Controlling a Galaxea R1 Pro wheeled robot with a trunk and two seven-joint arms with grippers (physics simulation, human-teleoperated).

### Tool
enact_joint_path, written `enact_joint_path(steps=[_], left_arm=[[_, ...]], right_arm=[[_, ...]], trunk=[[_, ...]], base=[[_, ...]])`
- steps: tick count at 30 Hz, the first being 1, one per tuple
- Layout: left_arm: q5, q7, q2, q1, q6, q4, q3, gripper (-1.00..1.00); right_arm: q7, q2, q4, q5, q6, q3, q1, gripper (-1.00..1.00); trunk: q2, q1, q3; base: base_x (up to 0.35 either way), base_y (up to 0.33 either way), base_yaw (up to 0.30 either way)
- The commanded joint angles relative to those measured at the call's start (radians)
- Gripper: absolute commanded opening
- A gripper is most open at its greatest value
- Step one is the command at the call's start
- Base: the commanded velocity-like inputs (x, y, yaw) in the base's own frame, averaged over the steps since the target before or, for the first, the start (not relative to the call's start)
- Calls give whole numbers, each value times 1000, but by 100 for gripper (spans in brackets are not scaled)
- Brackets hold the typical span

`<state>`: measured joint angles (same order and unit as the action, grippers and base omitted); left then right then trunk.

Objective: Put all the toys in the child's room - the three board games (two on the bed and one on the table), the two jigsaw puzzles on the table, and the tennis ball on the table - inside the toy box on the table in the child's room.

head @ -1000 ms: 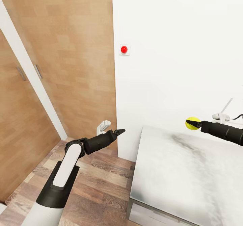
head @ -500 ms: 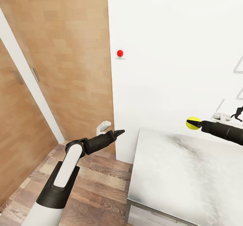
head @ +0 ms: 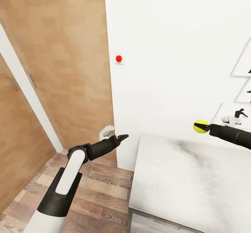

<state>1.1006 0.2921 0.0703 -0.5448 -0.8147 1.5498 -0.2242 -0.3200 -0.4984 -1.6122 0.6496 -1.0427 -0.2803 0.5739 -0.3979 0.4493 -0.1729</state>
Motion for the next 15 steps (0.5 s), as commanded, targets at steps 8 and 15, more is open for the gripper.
enact_joint_path(steps=[8, 15], left_arm=[[10, 5, -1, 3, 3, 2, -1, 100], [-10, 3, -1, 5, 4, 2, -3, 100]], right_arm=[[-8, 0, 0, -7, -4, -10, 0, -100], [-8, 0, 0, -7, -4, -12, 0, -100]], trunk=[[-2, 1, 11], [-2, 1, 22]], base=[[0, 0, -87], [0, -6, -82]])
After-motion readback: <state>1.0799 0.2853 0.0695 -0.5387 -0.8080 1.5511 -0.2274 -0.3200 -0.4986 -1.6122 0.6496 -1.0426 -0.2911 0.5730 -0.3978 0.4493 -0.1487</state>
